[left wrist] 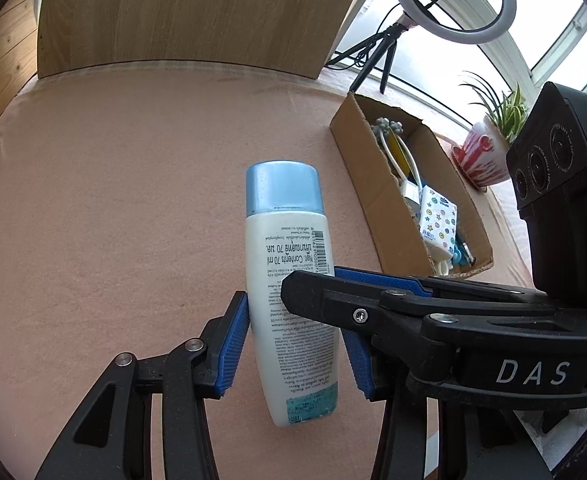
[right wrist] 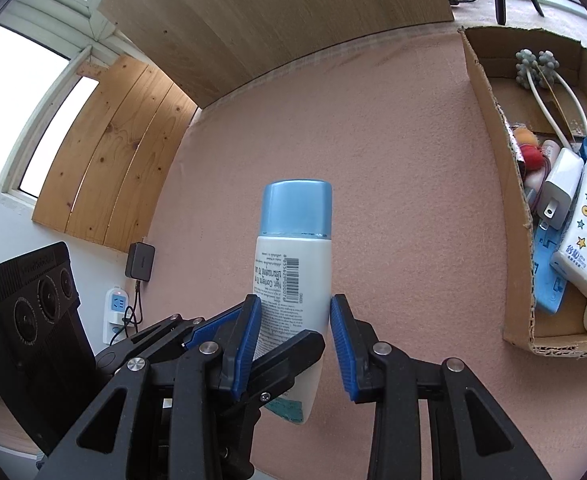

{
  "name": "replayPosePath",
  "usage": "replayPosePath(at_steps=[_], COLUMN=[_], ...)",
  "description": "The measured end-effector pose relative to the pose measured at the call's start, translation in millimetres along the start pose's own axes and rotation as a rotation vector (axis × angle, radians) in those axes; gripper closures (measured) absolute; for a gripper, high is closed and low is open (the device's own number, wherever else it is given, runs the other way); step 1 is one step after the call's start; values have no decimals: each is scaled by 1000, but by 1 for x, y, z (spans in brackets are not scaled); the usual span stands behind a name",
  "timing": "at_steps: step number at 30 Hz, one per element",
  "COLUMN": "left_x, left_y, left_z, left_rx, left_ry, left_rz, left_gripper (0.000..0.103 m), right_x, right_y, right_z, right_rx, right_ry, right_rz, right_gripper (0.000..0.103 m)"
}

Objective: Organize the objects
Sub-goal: 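Carry the lotion bottle into the box with both tools and open them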

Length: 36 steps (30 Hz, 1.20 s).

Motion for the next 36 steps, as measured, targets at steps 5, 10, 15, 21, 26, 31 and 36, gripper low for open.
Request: replayPosePath(at_steps=[5, 10, 15, 21, 26, 31, 36], left_x=[19, 45, 72, 103, 123, 138, 151], left_y=[1, 10, 22, 45, 67, 88, 105], left_z=[-28, -60, -92, -124, -142, -157, -165], left_rx=[-20, -50, -77, -103, -114, -117, -123], left_ry=[44, 90, 128, 154, 161, 179, 186], left_rz=[-19, -40, -55, -66, -60, -51, -46], left_gripper=[54, 54, 54, 54, 54, 54, 54], right_x=[10, 28, 48, 73, 92, 107, 118], right_y=[-28, -59, -85, -105, -112, -115, -116], right_z=[-14, -34, -56, -83, -105, -123, -133], right_rx=[-14, -33, -60, -89, -111, -127, -140], right_ry=[7, 20, 34, 56, 71, 85, 71], right_rz=[-53, -113, -168, -217, -236, -247, -262], right_gripper=[70, 70, 70, 70, 70, 70, 69])
Point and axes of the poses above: each gripper's, at about its wrist camera, not at the fingertips, and y roughly the way its jaws point, z to its left, x to its top, the point moved 4 cm from there along y, roughly the way its jaws point, and after that the axes turned 10 degrees about y, right-handed, at the moved point
